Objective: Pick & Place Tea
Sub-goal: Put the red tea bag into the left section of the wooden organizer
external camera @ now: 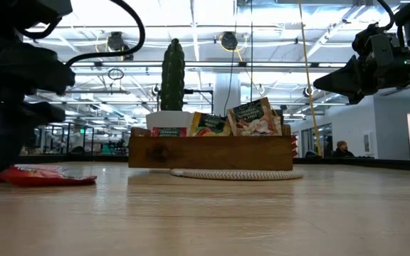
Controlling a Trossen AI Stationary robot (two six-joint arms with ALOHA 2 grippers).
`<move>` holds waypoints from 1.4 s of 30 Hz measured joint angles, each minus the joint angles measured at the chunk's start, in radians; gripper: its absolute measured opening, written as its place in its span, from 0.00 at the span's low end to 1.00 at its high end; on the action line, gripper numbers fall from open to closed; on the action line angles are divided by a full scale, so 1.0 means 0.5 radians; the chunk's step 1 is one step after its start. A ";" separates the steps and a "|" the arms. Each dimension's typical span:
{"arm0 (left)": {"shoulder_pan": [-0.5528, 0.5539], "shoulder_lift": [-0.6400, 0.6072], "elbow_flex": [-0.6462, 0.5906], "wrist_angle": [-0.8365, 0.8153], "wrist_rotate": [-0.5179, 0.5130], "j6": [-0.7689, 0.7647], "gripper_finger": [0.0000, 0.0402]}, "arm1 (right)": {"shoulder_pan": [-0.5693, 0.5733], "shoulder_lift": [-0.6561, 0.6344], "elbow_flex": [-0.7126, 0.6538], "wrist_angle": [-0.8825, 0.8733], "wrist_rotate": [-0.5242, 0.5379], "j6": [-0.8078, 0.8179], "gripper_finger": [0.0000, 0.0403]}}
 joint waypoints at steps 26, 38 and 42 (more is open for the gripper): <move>0.012 0.213 0.021 0.281 -0.547 -0.490 0.61 | 0.000 -0.001 0.000 0.000 0.000 0.000 0.00; 0.147 0.222 0.282 0.040 -0.372 -0.379 0.61 | 0.000 -0.001 0.000 0.000 0.000 0.000 0.00; 0.201 0.219 0.505 -0.430 -0.379 -0.265 0.61 | 0.000 0.000 0.000 0.001 0.000 0.000 0.00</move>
